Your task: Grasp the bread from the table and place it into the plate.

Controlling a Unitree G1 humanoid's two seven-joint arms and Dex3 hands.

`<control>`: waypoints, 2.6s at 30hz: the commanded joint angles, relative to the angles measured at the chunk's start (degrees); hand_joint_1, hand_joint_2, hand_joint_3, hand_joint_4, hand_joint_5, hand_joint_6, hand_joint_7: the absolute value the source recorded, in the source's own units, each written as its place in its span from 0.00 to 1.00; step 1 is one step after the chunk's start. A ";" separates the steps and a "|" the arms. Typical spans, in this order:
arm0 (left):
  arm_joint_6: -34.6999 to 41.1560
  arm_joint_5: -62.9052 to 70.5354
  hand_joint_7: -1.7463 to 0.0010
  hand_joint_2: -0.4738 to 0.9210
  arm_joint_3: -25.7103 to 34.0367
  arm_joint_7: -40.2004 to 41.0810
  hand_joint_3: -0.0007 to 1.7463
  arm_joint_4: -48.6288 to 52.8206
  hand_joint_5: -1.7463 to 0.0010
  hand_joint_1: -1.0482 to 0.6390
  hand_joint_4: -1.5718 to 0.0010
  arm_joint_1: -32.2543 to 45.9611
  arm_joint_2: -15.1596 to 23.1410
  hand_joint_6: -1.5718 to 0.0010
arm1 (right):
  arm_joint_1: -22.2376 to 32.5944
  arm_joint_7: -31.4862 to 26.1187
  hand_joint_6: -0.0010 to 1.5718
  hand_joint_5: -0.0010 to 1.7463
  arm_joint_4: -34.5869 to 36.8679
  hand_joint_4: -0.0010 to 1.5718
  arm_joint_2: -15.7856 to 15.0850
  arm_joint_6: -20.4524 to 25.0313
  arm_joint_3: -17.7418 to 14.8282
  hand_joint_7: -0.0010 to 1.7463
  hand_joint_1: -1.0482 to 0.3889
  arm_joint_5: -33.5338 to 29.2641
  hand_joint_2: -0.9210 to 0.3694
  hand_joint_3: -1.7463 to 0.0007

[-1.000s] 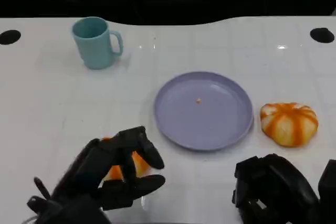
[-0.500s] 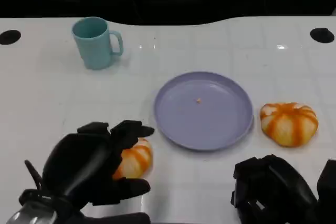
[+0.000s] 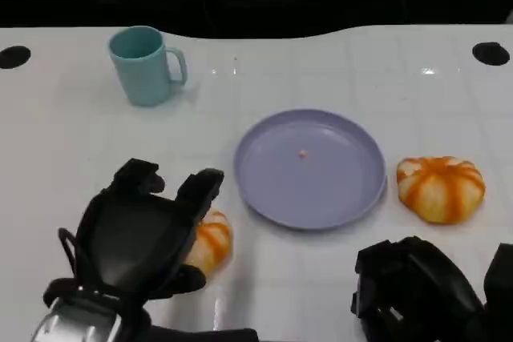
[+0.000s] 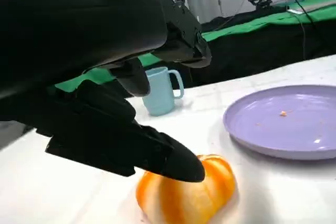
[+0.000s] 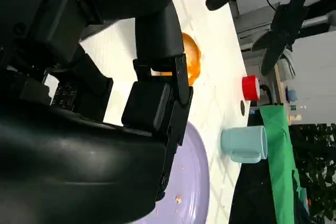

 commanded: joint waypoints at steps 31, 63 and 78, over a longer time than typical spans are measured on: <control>10.21 6.90 1.00 0.81 -6.78 -5.11 0.00 14.35 0.52 0.32 0.93 -7.71 -6.73 0.86 | 0.15 0.03 1.00 0.74 0.71 0.98 -0.42 -1.26 -0.48 0.56 0.00 -0.01 0.68 0.23; 15.28 -0.92 0.97 0.87 -9.58 -1.85 0.01 30.41 0.52 0.32 0.96 -16.30 -5.40 0.84 | 0.67 -0.15 1.00 0.74 0.11 0.99 -0.64 -1.52 -0.30 0.57 0.00 -0.29 0.70 0.21; 14.60 -6.51 0.96 0.89 -12.00 5.81 0.01 40.39 0.26 0.36 0.70 -19.24 -4.11 0.65 | 0.65 -0.19 1.00 0.73 0.13 0.99 -0.79 -1.42 -0.34 0.57 0.00 -0.35 0.69 0.22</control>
